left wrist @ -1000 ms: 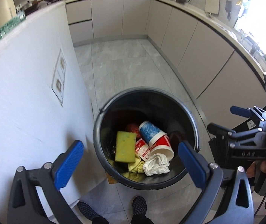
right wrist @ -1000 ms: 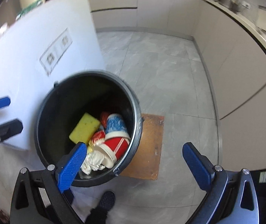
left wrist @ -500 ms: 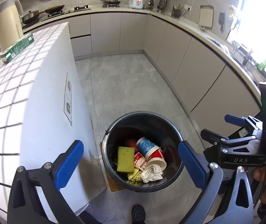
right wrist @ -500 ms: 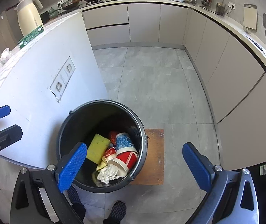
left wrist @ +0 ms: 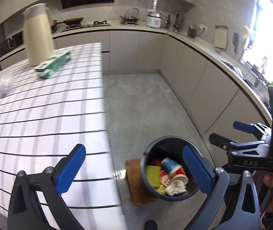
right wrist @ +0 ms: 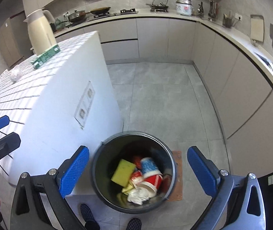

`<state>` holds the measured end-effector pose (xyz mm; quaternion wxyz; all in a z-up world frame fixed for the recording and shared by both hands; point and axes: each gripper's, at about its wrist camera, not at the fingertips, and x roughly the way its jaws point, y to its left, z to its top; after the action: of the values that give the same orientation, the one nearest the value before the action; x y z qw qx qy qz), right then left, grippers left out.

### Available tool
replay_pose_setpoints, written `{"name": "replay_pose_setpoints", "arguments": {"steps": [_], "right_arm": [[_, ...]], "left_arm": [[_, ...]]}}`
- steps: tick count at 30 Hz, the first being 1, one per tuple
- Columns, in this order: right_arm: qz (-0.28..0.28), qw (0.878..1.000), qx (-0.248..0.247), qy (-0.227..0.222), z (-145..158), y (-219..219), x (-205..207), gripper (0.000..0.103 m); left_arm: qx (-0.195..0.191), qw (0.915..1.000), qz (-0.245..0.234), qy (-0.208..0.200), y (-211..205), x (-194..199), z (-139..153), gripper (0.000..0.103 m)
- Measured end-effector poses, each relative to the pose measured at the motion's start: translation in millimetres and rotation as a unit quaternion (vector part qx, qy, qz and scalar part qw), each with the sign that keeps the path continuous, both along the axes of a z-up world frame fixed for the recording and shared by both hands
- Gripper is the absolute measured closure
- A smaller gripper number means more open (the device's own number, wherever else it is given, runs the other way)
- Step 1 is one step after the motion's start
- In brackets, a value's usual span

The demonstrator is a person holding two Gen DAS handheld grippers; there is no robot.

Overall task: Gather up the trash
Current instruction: 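Move both tools back to the island toward the plastic bag and milk carton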

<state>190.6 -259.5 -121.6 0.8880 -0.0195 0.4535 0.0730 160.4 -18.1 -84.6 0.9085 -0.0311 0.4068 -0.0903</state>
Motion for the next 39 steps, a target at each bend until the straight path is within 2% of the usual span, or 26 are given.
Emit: {"name": "replay_pose_setpoints", "arguments": {"steps": [12, 23, 30, 39], "right_arm": [[0.051, 0.998, -0.014, -0.037, 34.9, 136.0, 23.7, 0.0], [0.064, 0.997, -0.011, -0.044, 37.7, 269.4, 36.4, 0.0], [0.067, 0.996, -0.009, -0.05, 36.5, 336.5, 44.7, 0.0], [0.077, 0.996, -0.01, -0.048, 32.9, 386.2, 76.5, 0.0]], "left_arm": [[0.003, 0.9948, 0.101, -0.007, 153.0, -8.5, 6.6, 0.001], [0.013, 0.9897, 0.142, -0.013, 274.0, -21.9, 7.2, 0.001], [0.011, 0.9859, 0.166, -0.018, 331.7, -19.9, 8.2, 0.001], [0.014, 0.9851, 0.171, -0.008, 361.8, 9.4, -3.0, 0.001]]}}
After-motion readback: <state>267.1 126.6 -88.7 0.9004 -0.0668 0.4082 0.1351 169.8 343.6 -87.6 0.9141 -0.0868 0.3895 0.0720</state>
